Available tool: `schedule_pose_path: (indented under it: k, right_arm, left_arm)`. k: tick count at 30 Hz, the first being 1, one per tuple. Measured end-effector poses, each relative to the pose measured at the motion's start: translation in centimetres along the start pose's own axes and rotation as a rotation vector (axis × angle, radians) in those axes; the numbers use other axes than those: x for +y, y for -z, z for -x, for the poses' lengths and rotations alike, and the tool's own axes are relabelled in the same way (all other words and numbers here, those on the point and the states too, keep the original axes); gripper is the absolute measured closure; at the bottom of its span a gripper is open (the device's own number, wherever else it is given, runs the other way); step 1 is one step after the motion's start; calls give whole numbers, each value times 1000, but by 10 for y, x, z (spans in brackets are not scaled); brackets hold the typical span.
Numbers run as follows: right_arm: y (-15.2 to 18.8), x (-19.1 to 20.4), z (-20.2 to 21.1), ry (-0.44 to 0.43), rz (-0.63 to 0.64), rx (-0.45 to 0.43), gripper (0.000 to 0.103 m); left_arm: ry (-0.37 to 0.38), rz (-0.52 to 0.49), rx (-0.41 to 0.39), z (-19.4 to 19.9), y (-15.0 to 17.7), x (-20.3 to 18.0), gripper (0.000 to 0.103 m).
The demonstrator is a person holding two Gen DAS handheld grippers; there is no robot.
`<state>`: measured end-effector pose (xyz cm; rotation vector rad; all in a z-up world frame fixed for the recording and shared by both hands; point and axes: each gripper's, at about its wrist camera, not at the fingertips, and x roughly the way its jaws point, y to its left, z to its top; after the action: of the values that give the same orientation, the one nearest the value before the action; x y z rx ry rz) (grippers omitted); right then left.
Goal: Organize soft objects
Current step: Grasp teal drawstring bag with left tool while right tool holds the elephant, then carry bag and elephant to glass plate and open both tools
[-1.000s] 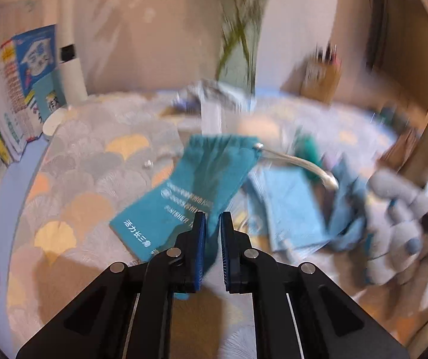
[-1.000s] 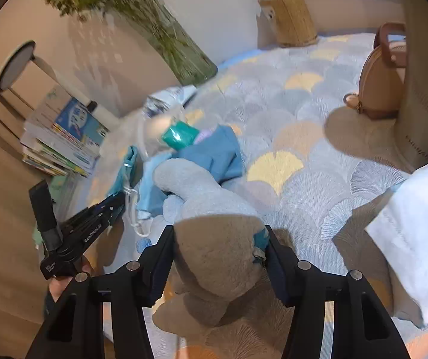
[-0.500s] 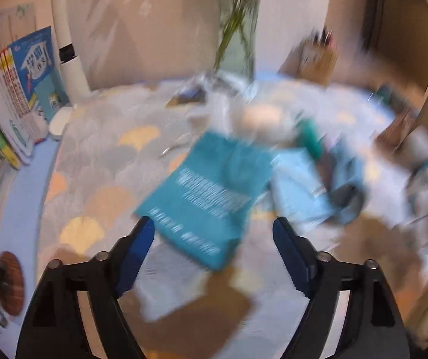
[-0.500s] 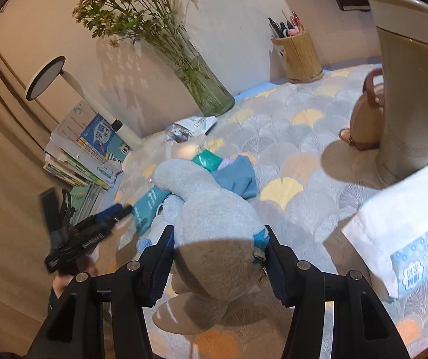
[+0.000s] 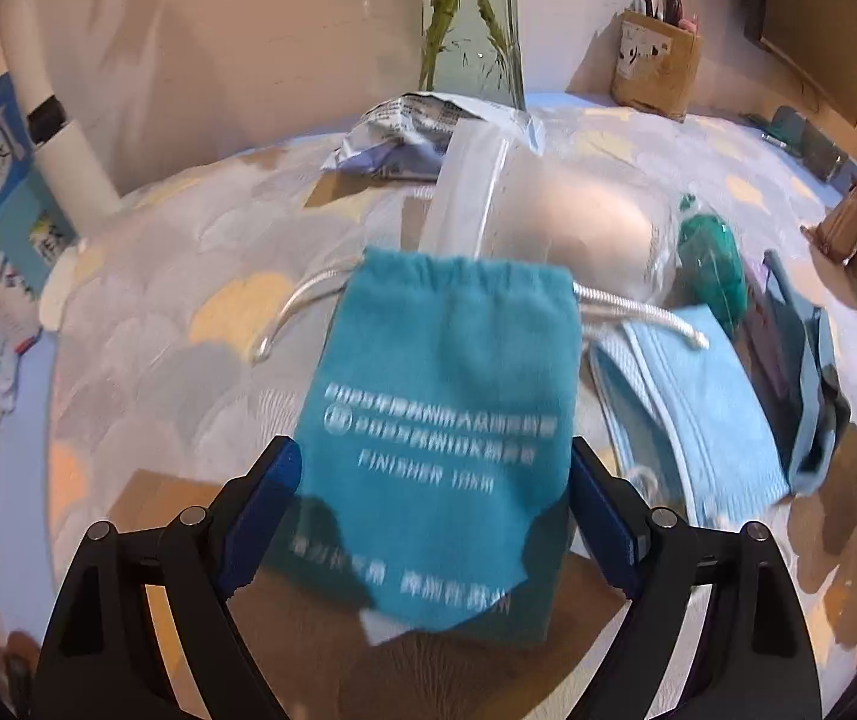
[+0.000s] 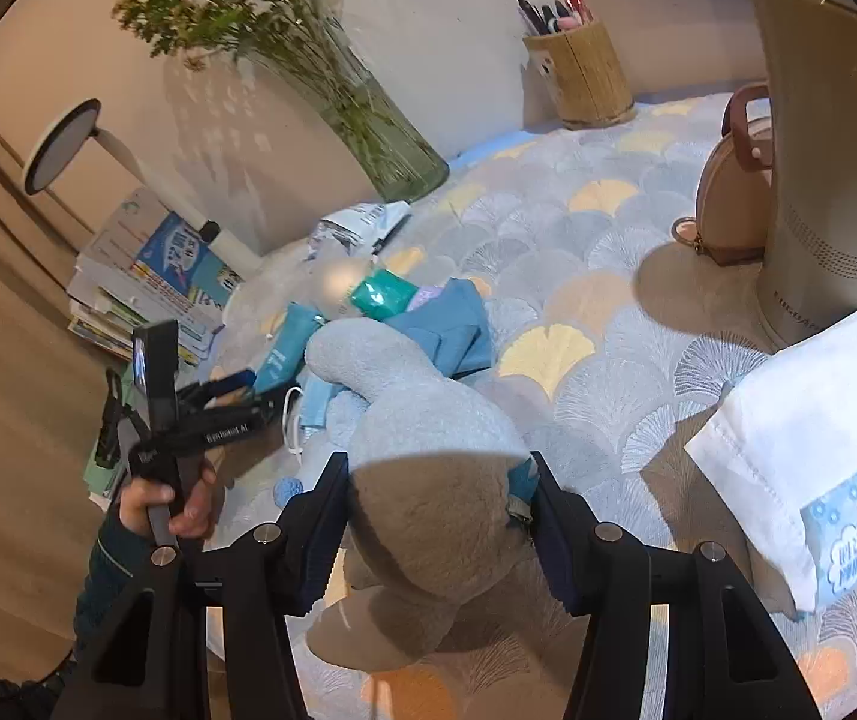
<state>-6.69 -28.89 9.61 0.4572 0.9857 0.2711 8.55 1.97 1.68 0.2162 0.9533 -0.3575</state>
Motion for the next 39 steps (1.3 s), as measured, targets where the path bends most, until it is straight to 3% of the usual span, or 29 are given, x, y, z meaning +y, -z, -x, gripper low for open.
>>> schedule_pose_path:
  k: [1, 3, 5, 9, 15, 23, 30, 34, 39]
  right_arm:
    - [-1, -1, -2, 4, -1, 6, 48]
    - [-2, -1, -6, 6, 1, 13, 48]
    - [-4, 0, -9, 9, 7, 17, 48]
    - [-6, 6, -9, 4, 18, 2, 48]
    - [-5, 20, 9, -5, 36, -37, 48]
    - [-4, 34, 57, -15, 66, -141, 48]
    - [5, 25, 109, -4, 50, -245, 48]
    - [11, 6, 146, 12, 13, -321, 48]
    - [16, -27, 199, 33, -36, -431, 48]
  left_arm:
    - [19, 11, -11, 1, -1, 0, 33]
    - [31, 10, -37, 8, 1, 1, 75]
    - [73, 26, -43, 15, 3, 0, 95]
    - [45, 31, -93, 33, 8, -11, 95]
    - [128, 77, -193, 83, 11, -18, 95]
    - [200, 38, -330, 150, 1, -60, 95]
    - [300, -34, -406, 189, -11, -120, 95]
    - [316, -75, -454, 210, -21, -162, 95]
    - [414, -127, -511, 237, -41, -223, 95]
